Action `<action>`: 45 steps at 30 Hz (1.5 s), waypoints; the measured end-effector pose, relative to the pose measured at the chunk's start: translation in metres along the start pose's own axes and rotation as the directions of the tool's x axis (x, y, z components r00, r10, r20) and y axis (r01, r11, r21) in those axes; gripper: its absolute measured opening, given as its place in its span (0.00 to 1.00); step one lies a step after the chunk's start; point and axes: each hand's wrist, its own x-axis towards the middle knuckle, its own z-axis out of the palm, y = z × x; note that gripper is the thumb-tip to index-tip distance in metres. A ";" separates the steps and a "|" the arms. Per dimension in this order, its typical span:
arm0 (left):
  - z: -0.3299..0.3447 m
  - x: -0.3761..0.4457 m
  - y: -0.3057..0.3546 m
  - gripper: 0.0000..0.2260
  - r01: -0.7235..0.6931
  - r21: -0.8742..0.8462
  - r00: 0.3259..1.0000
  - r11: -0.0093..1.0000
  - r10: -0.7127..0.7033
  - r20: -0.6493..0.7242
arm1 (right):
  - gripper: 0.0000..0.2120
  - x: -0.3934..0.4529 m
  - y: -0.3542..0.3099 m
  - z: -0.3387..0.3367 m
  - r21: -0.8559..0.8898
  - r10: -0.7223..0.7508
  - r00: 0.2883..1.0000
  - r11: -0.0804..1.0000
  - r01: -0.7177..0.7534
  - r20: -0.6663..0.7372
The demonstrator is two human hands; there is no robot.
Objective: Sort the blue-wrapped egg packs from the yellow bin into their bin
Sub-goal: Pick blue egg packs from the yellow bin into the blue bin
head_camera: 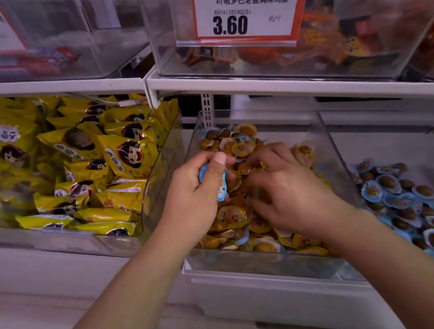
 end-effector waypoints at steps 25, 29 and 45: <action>0.006 -0.001 -0.001 0.11 0.014 0.031 1.000 0.999 -0.014 0.003 | 0.30 -0.005 -0.012 0.025 0.069 -0.037 0.933 0.998 0.013 0.358; 0.010 0.000 -0.003 0.11 0.050 0.034 0.999 0.998 -0.050 -0.017 | 0.27 -0.002 -0.012 0.025 0.251 -0.062 0.923 0.967 -0.038 0.379; 0.004 0.002 -0.004 0.11 0.024 -0.003 1.000 1.000 -0.024 0.015 | 0.12 0.005 0.002 0.020 0.276 -0.029 0.949 0.959 -0.061 0.313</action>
